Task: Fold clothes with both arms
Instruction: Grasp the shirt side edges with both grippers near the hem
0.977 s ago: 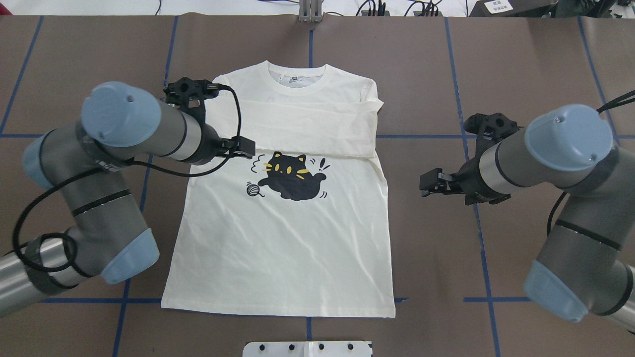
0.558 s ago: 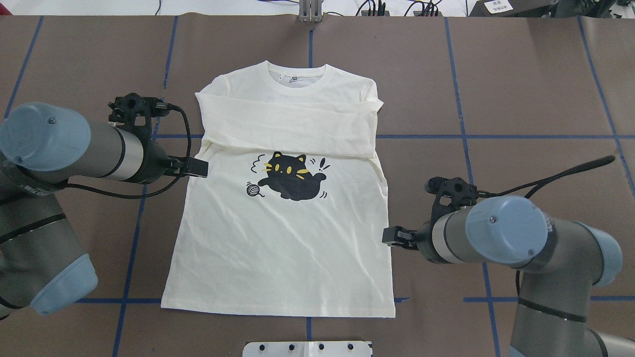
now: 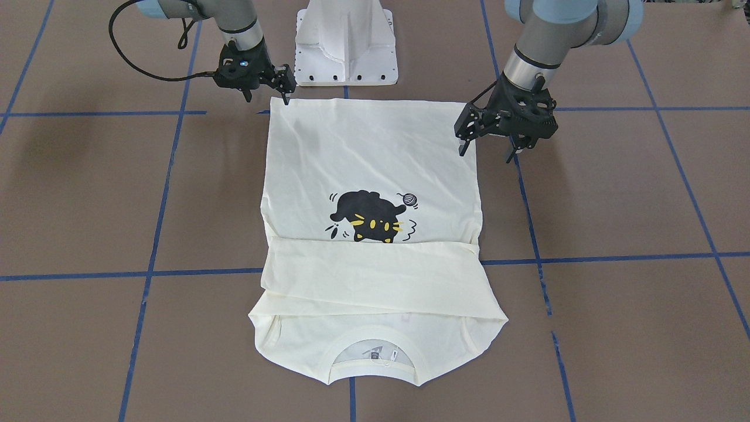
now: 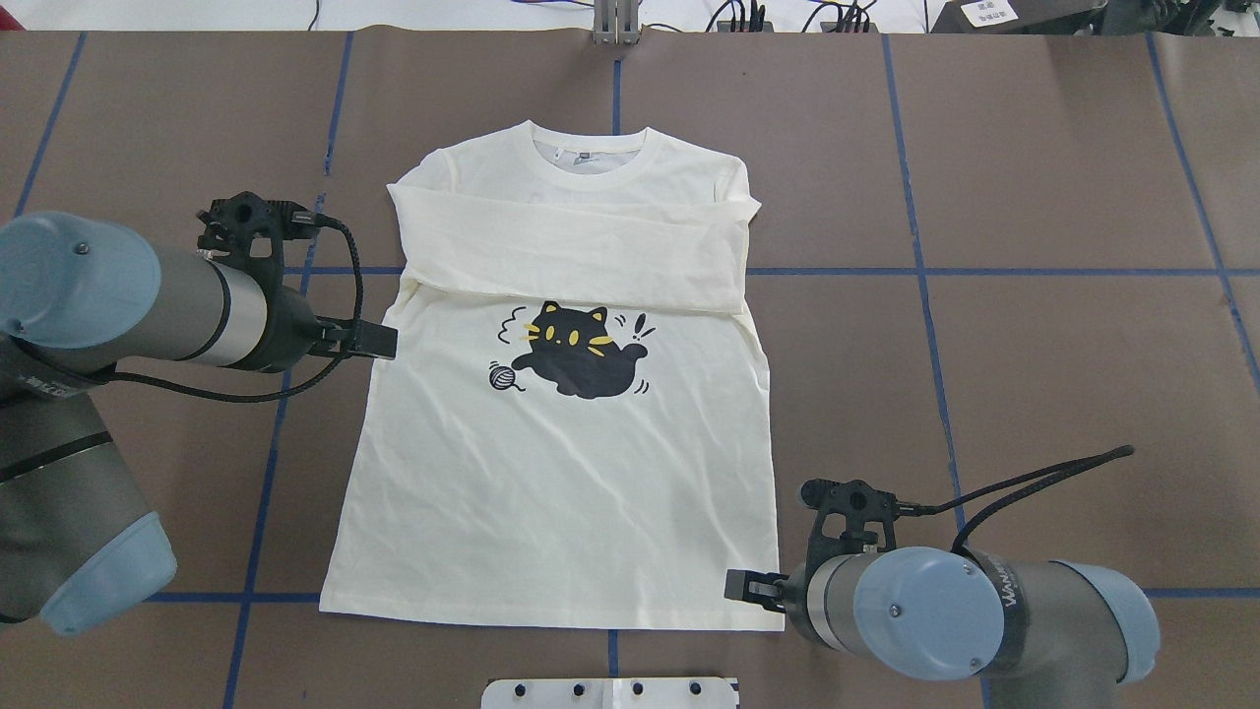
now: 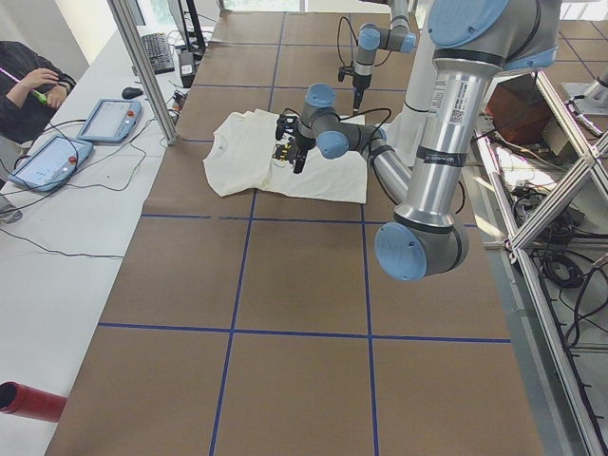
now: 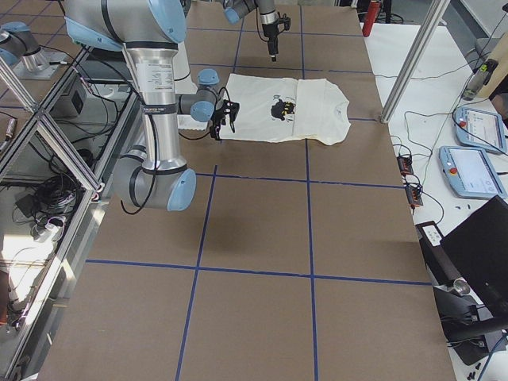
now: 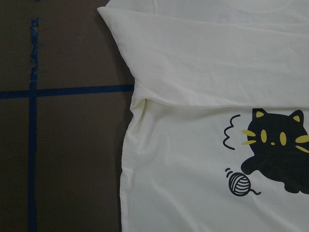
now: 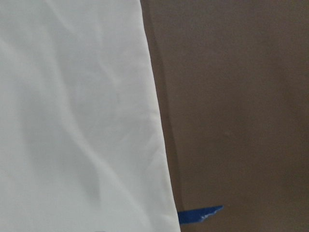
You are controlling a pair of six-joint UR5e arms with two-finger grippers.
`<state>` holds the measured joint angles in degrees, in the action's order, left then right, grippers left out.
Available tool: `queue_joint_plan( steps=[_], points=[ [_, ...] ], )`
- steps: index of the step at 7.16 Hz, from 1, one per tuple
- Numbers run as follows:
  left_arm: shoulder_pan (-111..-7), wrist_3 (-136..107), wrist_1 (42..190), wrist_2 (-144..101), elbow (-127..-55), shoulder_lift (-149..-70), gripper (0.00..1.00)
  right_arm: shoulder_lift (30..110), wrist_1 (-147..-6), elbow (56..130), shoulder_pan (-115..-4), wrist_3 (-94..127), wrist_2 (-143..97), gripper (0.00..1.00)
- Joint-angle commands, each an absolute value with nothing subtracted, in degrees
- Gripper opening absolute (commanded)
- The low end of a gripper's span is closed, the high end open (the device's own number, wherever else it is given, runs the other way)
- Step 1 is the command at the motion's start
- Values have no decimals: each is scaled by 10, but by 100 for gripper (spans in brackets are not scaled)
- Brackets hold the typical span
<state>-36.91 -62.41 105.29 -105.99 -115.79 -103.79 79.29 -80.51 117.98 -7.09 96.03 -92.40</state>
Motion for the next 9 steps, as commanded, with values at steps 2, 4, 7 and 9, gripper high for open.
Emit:
queue_joint_plan(
  steps=[2, 4, 7, 9],
  points=[
    [-369, -624, 1053, -1060, -1158, -1037, 100, 790, -804, 1163, -52, 962, -925, 100],
    [-369, -625, 1053, -1059, -1156, -1036, 100, 789, -804, 1162, -52, 962, -926, 86],
    [-369, -625, 1054, -1057, -1155, -1034, 100, 782, -804, 1160, -69, 961, -924, 82],
    [-367, -626, 1054, -1057, -1153, -1034, 100, 781, -804, 1148, -72, 957, -925, 82]
  ],
)
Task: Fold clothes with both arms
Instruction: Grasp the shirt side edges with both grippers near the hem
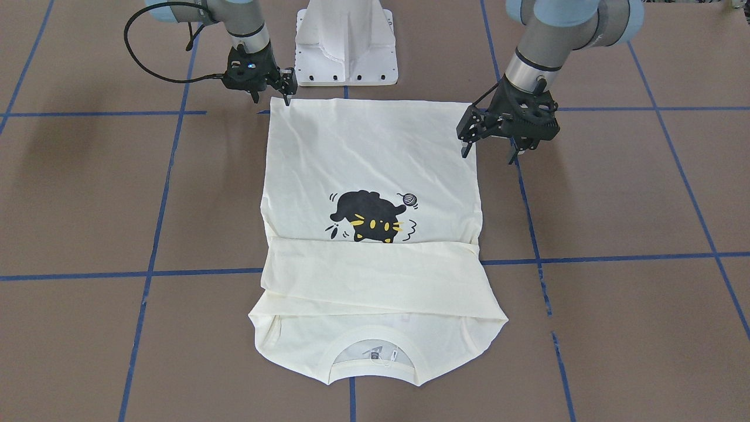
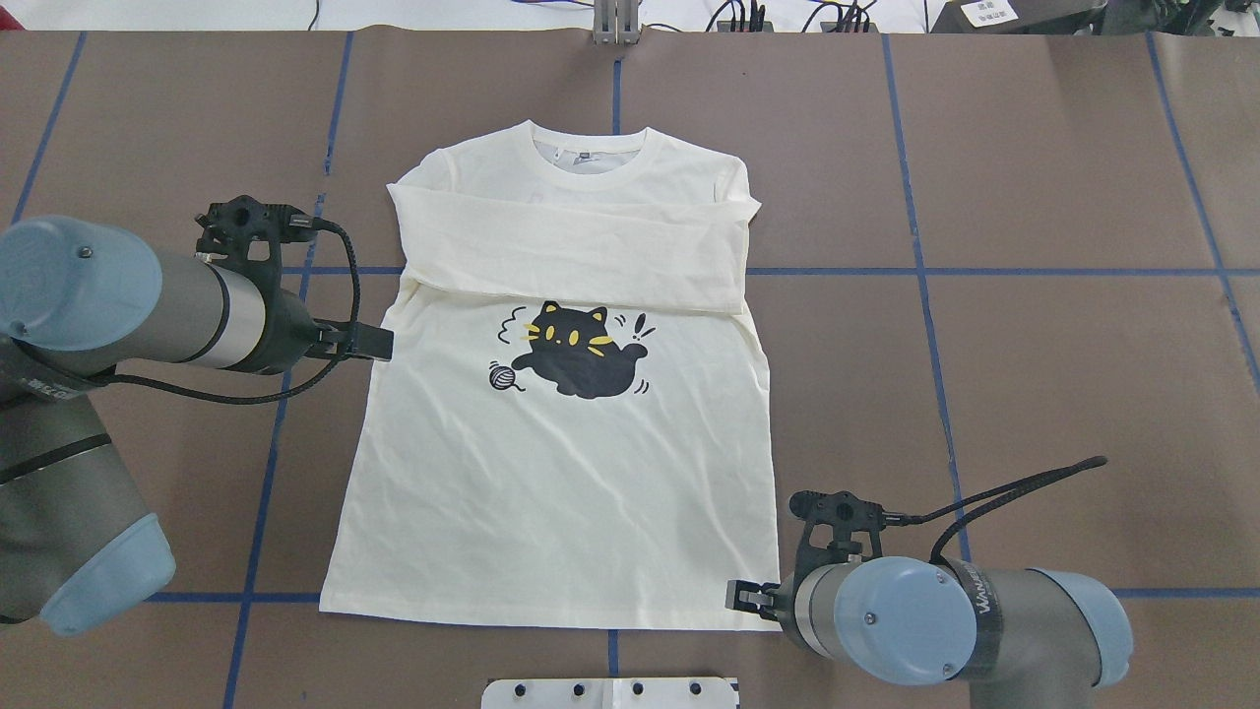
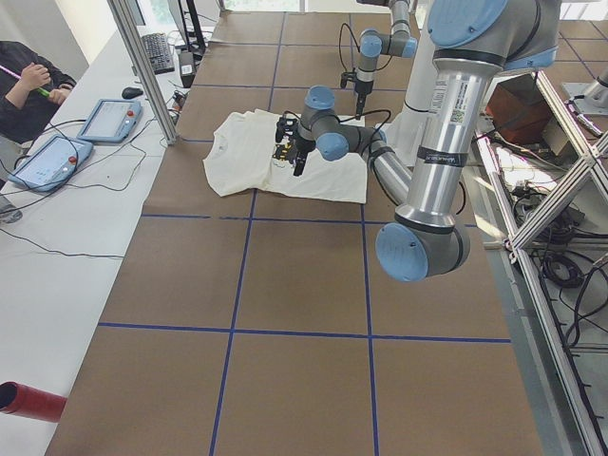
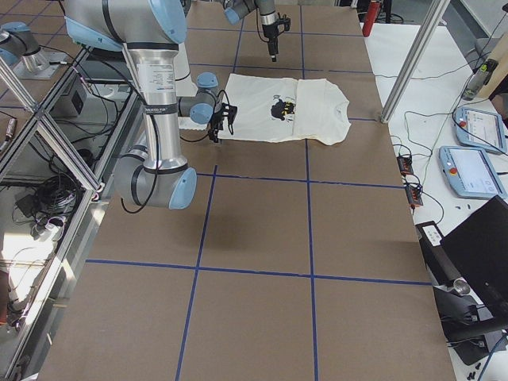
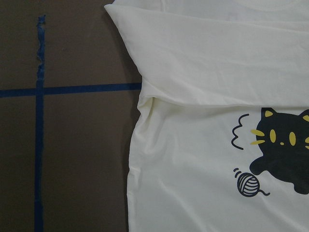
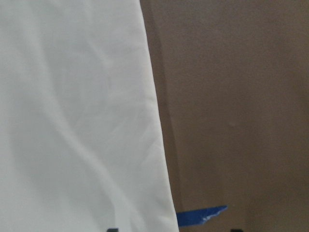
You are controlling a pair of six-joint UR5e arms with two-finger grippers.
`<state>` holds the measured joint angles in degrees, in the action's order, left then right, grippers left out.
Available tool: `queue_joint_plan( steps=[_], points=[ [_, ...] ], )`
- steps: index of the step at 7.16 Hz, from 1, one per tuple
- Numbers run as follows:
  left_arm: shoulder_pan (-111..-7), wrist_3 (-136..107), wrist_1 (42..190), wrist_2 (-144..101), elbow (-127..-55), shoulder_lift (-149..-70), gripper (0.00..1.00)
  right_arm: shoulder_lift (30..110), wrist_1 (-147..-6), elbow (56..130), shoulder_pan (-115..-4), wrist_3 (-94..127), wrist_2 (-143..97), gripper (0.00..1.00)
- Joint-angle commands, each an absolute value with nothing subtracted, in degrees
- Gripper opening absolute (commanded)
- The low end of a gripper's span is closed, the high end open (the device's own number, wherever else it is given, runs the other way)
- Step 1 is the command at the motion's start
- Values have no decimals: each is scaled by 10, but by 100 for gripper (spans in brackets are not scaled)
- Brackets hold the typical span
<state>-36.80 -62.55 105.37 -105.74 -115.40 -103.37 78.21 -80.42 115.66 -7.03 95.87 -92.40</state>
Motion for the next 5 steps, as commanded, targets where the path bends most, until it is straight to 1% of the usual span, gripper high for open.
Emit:
queue_joint_plan(
  steps=[1, 2, 5],
  points=[
    [-367, -626, 1055, -1059, -1154, -1034, 100, 781, -804, 1144, -71, 961, -925, 80],
    [-367, -627, 1054, -1058, -1154, -1034, 100, 780, -804, 1143, -70, 962, -927, 78],
    [-367, -629, 1054, -1057, -1153, -1034, 100, 770, -804, 1147, -69, 962, -930, 78]
  ],
)
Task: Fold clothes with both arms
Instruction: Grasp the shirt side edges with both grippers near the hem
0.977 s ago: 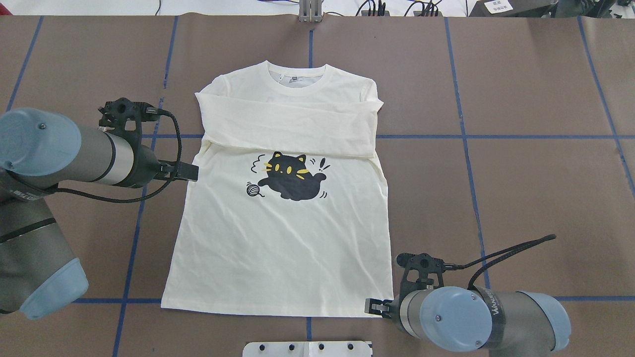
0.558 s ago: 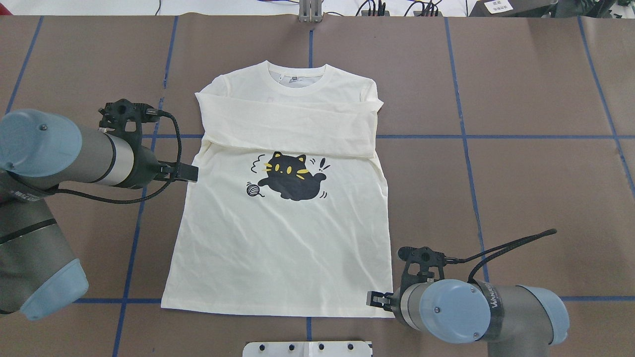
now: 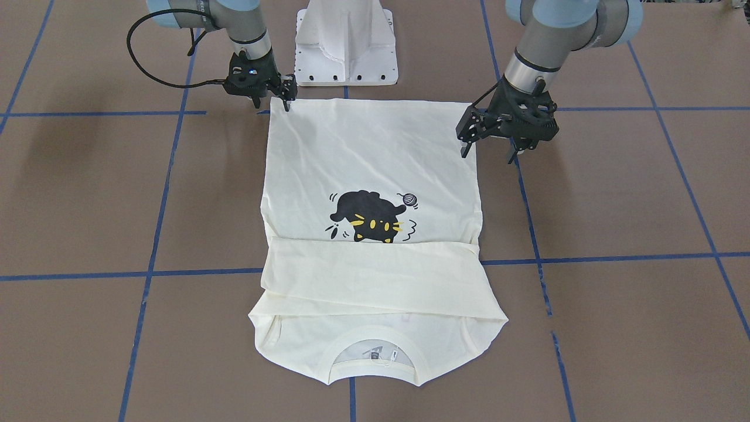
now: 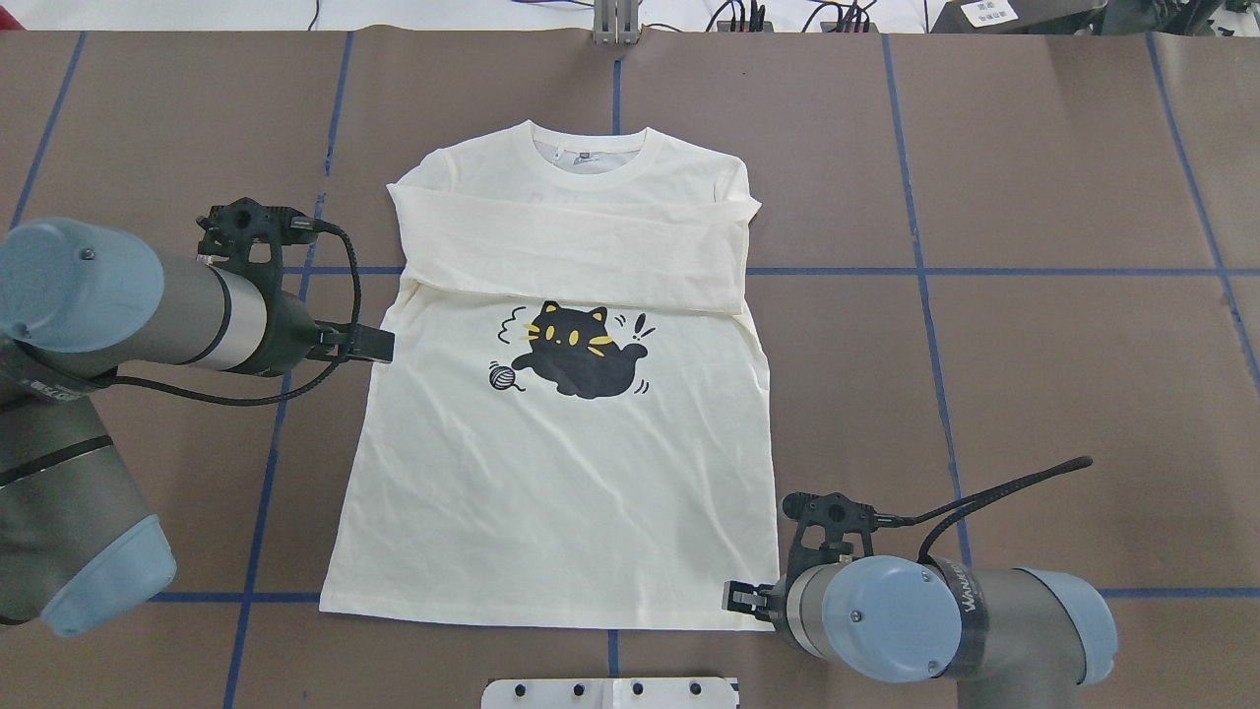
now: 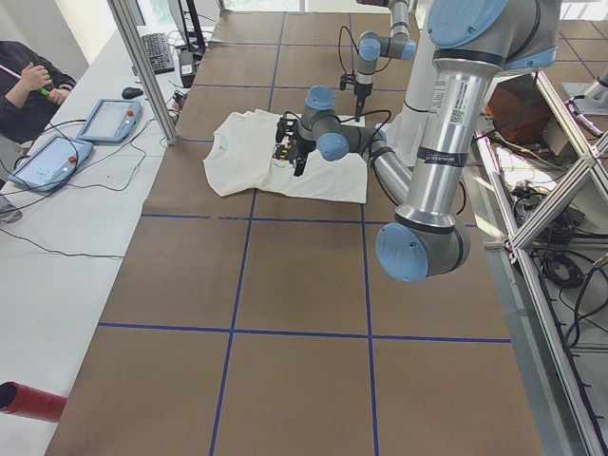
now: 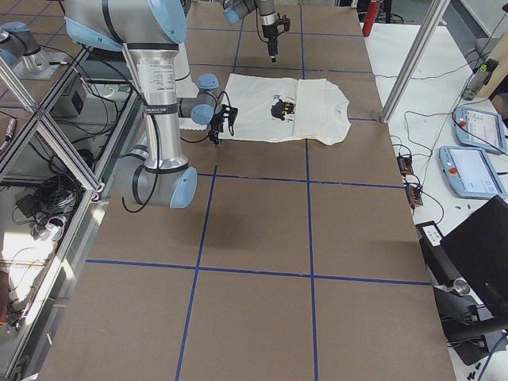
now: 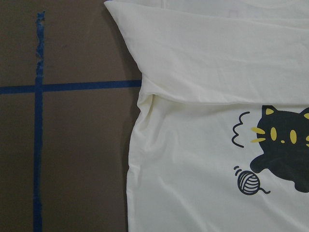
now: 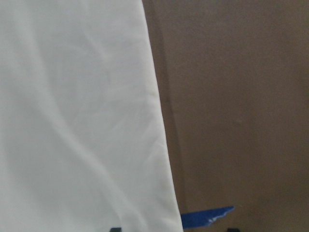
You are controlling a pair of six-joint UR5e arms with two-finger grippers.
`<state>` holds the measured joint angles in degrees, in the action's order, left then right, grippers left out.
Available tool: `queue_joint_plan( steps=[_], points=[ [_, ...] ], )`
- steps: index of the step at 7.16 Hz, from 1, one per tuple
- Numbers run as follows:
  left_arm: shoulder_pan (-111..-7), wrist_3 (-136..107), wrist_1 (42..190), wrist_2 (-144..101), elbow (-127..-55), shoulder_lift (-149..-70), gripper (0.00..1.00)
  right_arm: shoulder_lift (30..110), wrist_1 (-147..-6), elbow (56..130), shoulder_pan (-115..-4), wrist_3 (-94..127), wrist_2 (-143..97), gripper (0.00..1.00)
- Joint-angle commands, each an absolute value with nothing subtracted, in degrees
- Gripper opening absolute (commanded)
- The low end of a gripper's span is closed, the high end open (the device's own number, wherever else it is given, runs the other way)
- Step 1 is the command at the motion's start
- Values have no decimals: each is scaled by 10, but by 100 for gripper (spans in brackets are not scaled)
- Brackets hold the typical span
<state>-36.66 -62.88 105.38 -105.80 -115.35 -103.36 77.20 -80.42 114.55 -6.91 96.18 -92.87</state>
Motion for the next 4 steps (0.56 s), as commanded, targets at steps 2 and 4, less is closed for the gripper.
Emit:
queue_joint_plan(
  steps=[2, 4],
  points=[
    [-366, -633, 1055, -1057, -1153, -1034, 100, 771, -805, 1148, -68, 966, -930, 76],
    [-364, -633, 1055, -1057, -1152, -1034, 100, 770, -804, 1146, -67, 967, -930, 54]
  ],
)
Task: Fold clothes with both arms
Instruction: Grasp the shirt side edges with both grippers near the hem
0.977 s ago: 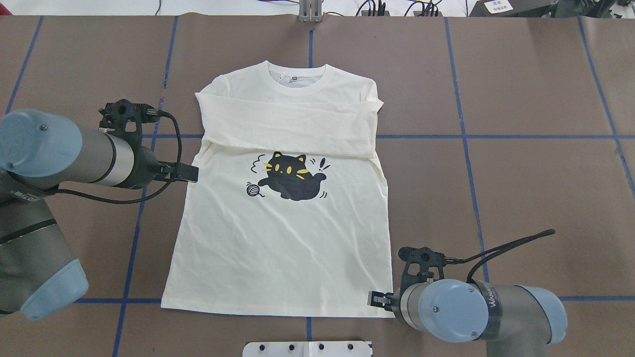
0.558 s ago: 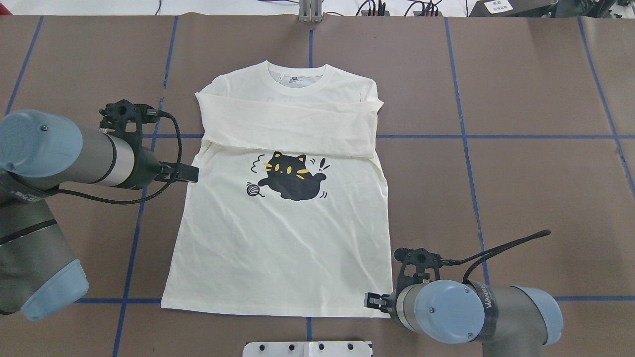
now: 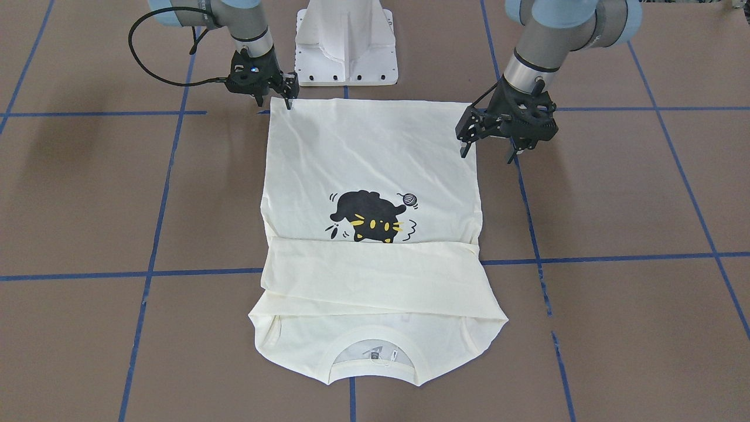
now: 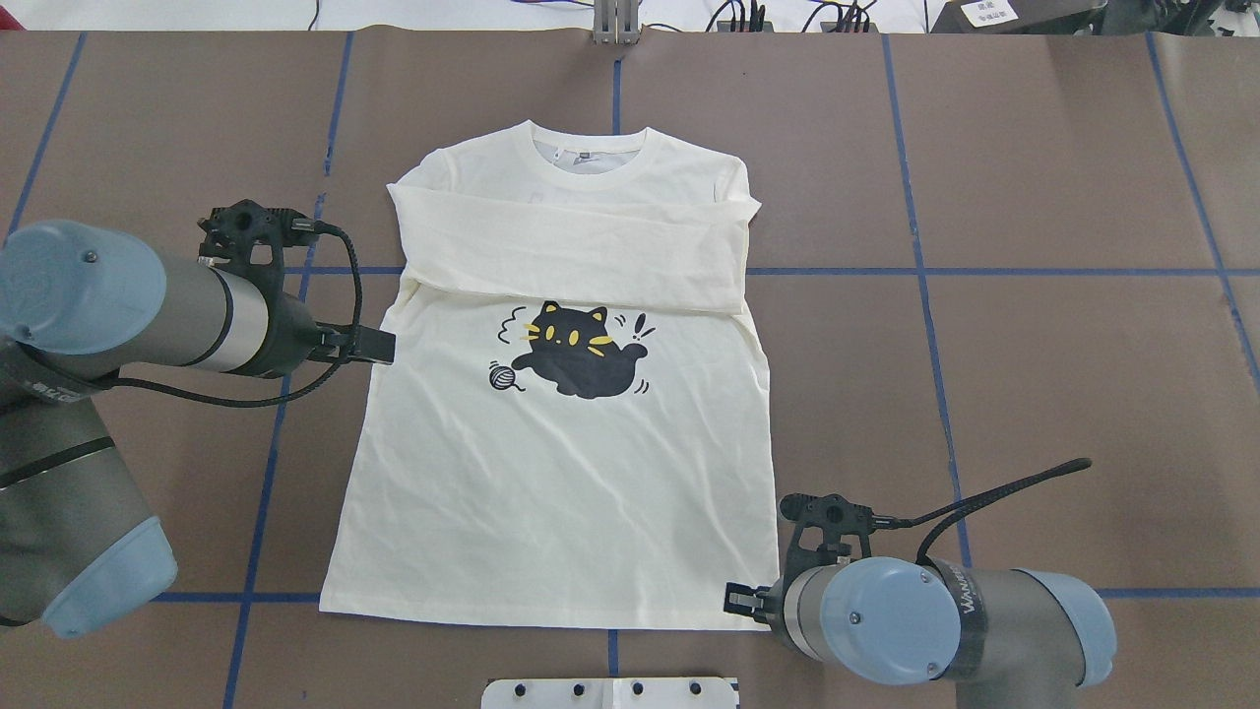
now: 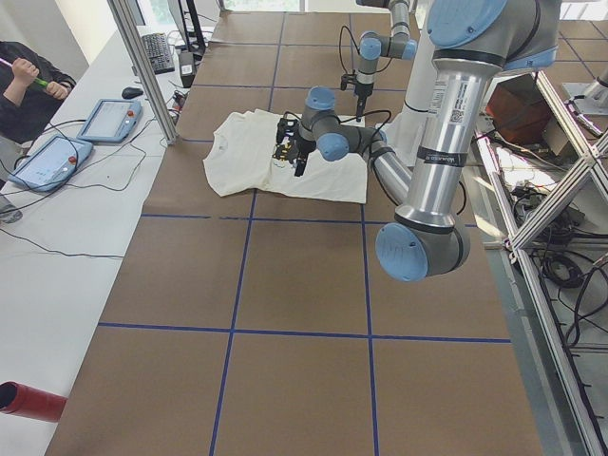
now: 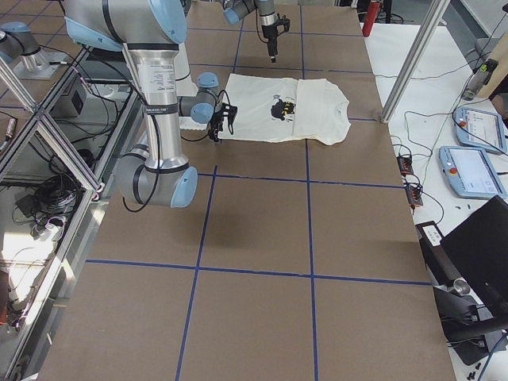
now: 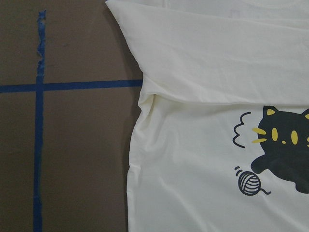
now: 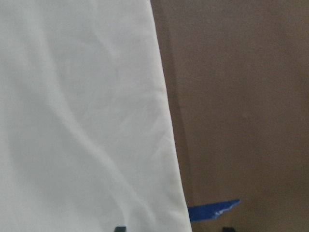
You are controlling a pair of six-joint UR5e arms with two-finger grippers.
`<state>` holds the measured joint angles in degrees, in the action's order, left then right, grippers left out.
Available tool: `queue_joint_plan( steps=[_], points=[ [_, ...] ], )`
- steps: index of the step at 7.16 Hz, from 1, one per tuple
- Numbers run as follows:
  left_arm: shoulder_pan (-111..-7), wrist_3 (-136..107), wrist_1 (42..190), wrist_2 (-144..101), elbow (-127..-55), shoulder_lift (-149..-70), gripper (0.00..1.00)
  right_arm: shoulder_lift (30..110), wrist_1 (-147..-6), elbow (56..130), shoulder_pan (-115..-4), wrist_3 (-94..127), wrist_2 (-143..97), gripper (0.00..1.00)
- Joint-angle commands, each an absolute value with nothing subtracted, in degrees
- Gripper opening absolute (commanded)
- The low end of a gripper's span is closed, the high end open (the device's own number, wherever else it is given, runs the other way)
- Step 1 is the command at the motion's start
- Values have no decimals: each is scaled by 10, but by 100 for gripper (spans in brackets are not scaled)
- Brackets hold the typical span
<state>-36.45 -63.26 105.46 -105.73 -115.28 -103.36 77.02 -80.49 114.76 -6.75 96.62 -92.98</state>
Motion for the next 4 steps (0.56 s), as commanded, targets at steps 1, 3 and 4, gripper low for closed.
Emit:
queue_joint_plan(
  steps=[1, 3, 4],
  points=[
    [-363, -633, 1055, -1057, -1149, -1034, 100, 770, -804, 1146, -66, 967, -931, 34],
    [-362, -634, 1056, -1057, -1148, -1036, 100, 770, -805, 1146, -66, 966, -931, 0],
    [-362, -634, 1056, -1057, -1146, -1037, 100, 770, -805, 1147, -66, 966, -931, 0]
  ],
)
